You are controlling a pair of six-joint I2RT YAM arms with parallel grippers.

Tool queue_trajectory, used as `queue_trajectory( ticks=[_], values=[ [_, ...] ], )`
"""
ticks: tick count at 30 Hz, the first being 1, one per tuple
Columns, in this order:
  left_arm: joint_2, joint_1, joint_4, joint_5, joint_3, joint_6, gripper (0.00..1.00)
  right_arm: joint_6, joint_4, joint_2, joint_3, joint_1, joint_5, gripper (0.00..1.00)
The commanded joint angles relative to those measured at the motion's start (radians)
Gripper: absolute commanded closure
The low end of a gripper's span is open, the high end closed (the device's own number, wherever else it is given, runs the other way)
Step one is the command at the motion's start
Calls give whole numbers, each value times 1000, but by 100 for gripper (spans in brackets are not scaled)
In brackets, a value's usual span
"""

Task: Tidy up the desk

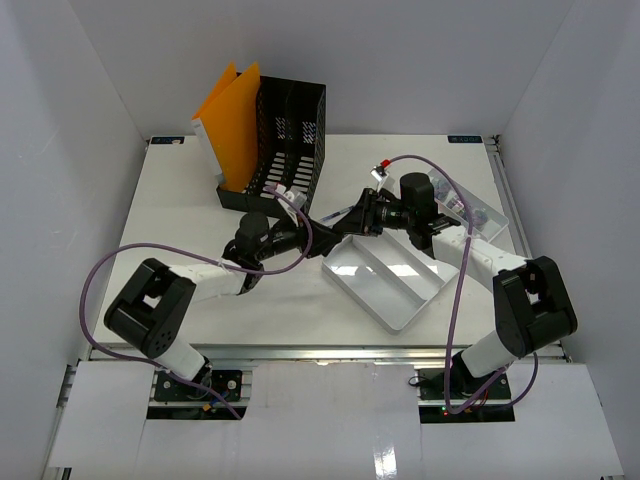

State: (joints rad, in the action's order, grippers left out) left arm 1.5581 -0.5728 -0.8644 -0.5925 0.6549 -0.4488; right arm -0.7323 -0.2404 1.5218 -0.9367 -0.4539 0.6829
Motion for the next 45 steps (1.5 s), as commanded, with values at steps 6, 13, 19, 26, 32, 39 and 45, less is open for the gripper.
queue_trajectory(
  ticks=[6,13,19,26,32,39,45],
  values=[
    [-60,-18,25,52,22,12,11,32,-88,-25,-3,-6,23,92],
    [-177,-13,197,47,72,100,2,256,20,-93,-27,47,-11,92],
    [-397,-10,569,210,114,297,2,712,312,-191,-113,154,-377,92],
    [-600,-7,801,485,51,453,2,1154,389,-204,-84,203,-820,92],
    [-723,-6,836,550,-54,528,2,1326,535,-67,-182,261,-916,92],
    [-800,-5,858,577,-86,562,2,1343,676,134,-341,277,-908,85],
    [-817,-5,858,577,-84,568,2,1337,723,212,-404,277,-914,43]
  ],
)
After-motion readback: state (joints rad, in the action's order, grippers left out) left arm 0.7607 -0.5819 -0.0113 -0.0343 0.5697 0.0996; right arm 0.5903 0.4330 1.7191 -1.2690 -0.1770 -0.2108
